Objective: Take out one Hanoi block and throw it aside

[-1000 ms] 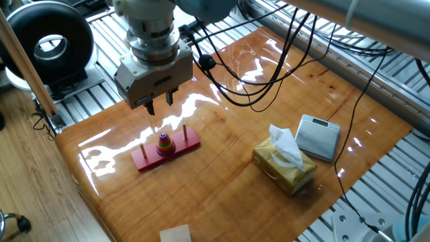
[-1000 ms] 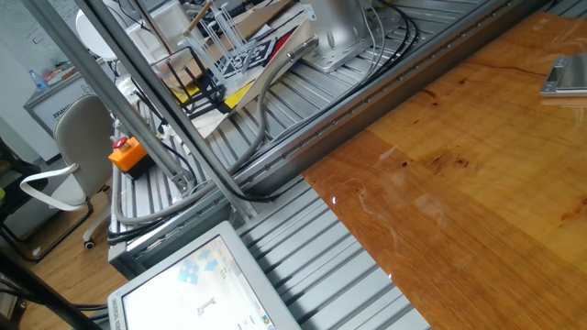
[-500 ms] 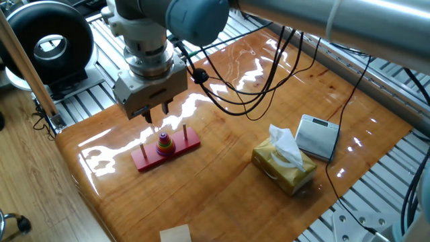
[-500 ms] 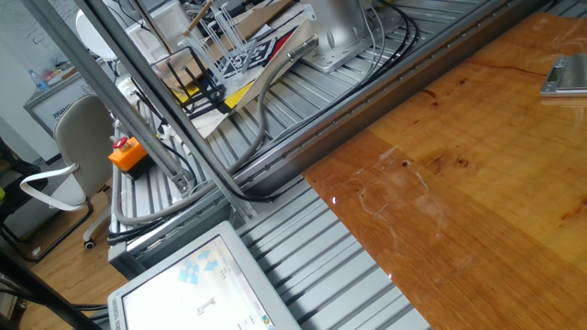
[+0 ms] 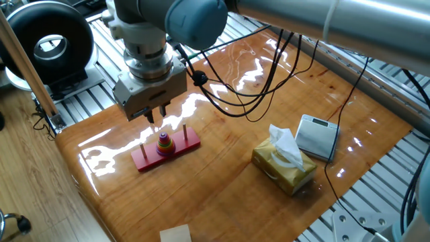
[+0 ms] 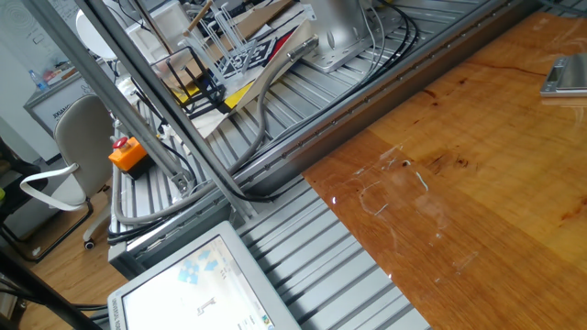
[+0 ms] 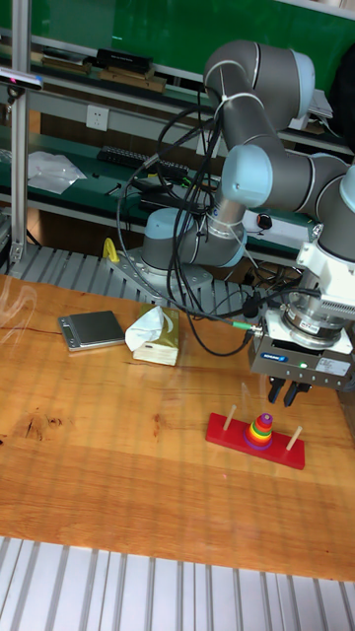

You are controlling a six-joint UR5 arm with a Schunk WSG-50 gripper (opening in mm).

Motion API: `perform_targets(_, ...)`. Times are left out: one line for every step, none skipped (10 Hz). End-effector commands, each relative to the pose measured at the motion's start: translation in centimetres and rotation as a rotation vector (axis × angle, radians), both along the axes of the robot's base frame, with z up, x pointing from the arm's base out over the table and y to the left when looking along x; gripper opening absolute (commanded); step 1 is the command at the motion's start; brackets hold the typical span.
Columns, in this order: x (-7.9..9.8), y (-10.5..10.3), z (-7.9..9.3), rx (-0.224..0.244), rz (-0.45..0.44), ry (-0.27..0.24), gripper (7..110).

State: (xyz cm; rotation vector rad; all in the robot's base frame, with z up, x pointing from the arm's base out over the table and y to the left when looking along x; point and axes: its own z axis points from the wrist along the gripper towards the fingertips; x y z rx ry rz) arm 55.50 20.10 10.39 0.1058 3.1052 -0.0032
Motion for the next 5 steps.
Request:
perform_targets(-0.15,0.22,-0.7,0.004,-0.006,0.005,22)
perform_targets(-0.09,0.23,-0.82,0.004,-0.003,0.004,22)
perform_targets(-0.1,0.35,-1.01,0.007,-0.003,0.004,22)
perform_targets(-0.07,0.36,-1.11,0.006,0.006,0.001,44)
perform_targets(-0.02,0.41,-1.13,0.005,0.008,-0.004,44)
